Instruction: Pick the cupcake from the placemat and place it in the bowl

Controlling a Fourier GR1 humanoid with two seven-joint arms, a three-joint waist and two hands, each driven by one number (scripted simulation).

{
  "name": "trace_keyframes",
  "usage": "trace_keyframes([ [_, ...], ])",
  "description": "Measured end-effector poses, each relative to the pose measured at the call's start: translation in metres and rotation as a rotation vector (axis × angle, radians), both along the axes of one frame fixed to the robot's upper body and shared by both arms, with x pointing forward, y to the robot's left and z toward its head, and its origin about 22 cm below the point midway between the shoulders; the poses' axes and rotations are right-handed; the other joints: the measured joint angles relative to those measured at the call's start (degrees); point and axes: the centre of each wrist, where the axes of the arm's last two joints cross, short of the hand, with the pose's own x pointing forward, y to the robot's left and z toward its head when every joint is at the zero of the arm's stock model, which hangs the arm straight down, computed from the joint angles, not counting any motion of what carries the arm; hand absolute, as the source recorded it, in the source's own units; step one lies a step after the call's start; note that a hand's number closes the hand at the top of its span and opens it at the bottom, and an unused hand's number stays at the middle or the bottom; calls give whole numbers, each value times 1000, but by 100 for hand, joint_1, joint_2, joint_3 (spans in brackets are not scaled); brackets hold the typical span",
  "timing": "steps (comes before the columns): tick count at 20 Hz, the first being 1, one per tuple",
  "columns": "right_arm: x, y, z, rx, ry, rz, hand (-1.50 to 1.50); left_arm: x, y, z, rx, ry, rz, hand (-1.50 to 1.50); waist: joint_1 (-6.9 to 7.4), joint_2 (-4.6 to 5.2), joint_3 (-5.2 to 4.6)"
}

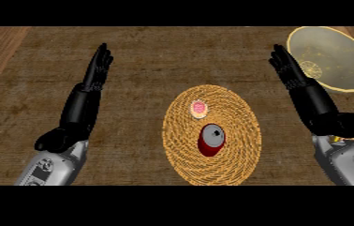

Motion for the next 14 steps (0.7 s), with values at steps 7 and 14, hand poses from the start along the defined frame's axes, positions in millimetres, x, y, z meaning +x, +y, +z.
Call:
trace_keyframes([
  [7,-3,26,-15,-28,1,-299,150,-11,4,-24,23,195,-95,0,-69,26,-66],
  [14,1,91,-56,-86,69,-524,-150,-20,2,-43,14,345,-192,0,27,37,-36],
])
